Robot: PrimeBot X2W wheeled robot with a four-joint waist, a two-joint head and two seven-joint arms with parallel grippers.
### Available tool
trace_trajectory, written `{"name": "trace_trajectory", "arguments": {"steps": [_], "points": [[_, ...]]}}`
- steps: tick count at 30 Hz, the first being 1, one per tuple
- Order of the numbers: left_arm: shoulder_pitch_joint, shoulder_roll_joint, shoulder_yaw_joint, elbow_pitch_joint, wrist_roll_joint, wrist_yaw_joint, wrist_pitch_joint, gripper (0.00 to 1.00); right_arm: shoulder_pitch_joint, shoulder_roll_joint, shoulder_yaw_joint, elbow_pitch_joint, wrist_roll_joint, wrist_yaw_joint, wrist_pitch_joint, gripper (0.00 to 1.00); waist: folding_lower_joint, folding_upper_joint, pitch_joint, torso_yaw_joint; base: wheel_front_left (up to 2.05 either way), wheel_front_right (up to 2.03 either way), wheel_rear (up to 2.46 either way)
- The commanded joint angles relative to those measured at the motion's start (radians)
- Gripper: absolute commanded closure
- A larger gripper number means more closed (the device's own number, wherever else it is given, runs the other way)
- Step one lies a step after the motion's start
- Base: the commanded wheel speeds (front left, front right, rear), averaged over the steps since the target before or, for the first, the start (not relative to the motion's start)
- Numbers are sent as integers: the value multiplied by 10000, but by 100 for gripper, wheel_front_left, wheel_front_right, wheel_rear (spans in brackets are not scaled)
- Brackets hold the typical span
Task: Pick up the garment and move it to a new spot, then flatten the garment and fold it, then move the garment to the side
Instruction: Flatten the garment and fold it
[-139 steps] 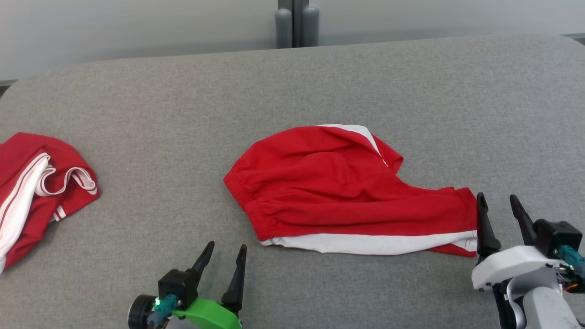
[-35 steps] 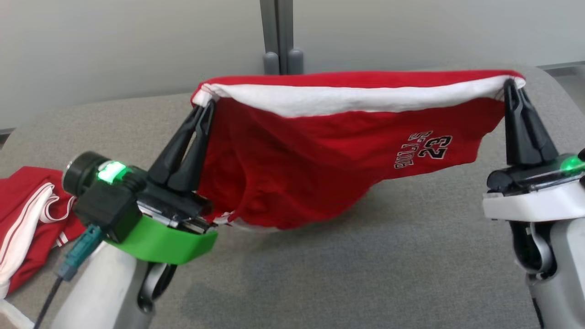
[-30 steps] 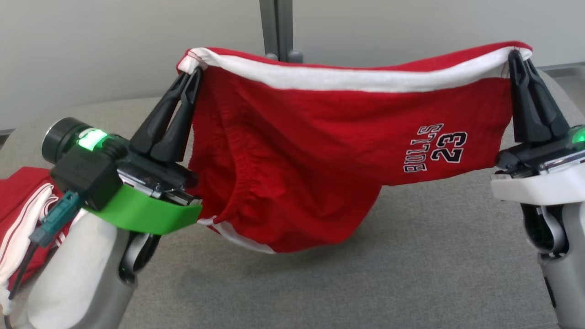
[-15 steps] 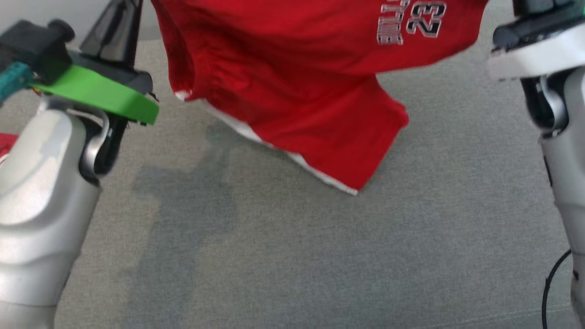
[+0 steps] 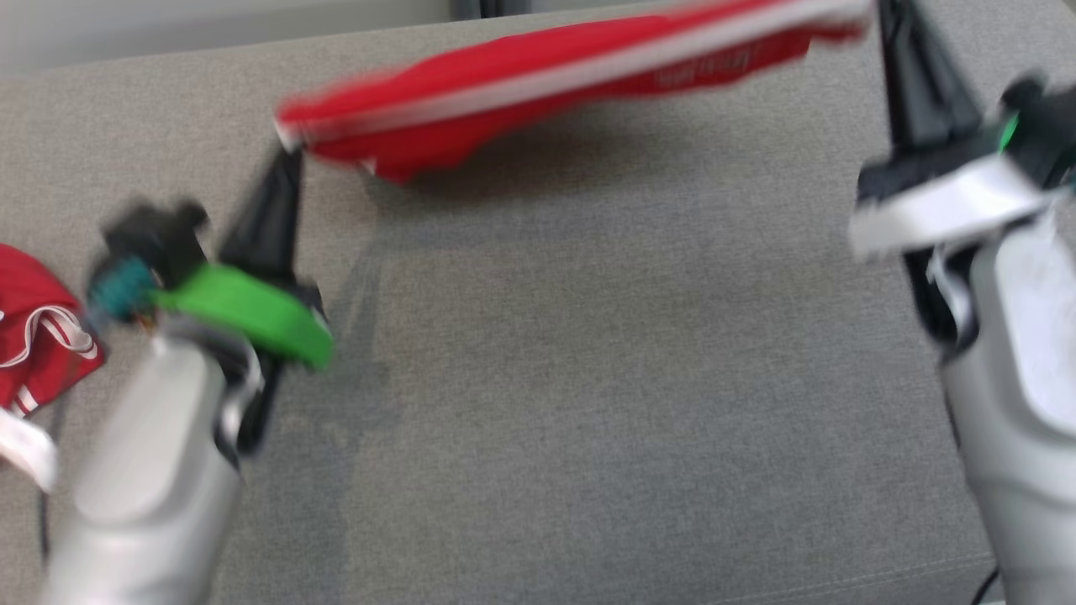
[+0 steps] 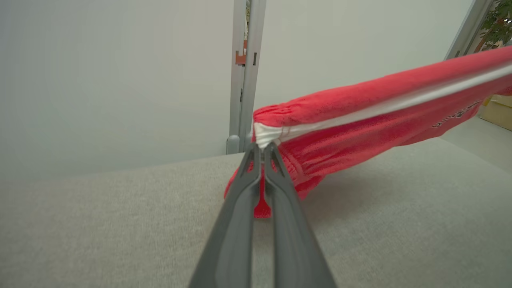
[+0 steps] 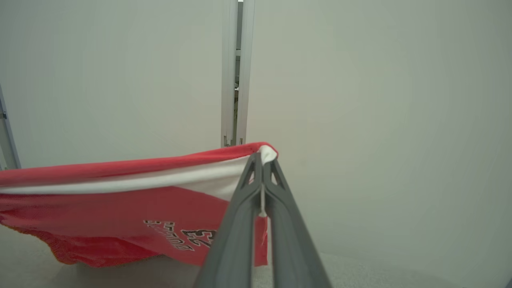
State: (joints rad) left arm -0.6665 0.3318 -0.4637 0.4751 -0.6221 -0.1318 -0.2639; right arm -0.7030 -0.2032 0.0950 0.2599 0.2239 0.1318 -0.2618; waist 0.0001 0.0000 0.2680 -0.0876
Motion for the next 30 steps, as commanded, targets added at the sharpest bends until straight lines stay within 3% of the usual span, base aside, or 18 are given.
{"name": "trace_trajectory", "arguments": {"steps": [1, 6, 18, 25, 30], "points": [[786, -69, 35, 209, 18, 22, -2, 100, 816, -1, -139, -27, 168, -23, -43, 100, -1, 0, -69, -7, 0, 0, 0], [2862, -847, 299, 711, -424, 23, -3, 100, 3151, 346, -686, 4, 479, -32, -46, 100, -1, 0, -323, 1, 0, 0, 0], [6254, -1686, 1399, -80, 800, 23, -4, 100, 7182, 558, -688, -704, 843, -31, -46, 100, -1, 0, -1350, -92, 0, 0, 0], [7319, -1861, 1876, -688, 1153, 32, -6, 100, 8397, 426, -1013, -1518, 1008, -46, -47, 100, -1, 0, -1481, -94, 0, 0, 0], [7085, -1990, 1855, -1364, 1254, 32, -6, 100, 8139, 664, -1235, -2070, 964, -45, -47, 100, -1, 0, -1213, 10, 0, 0, 0]]}}
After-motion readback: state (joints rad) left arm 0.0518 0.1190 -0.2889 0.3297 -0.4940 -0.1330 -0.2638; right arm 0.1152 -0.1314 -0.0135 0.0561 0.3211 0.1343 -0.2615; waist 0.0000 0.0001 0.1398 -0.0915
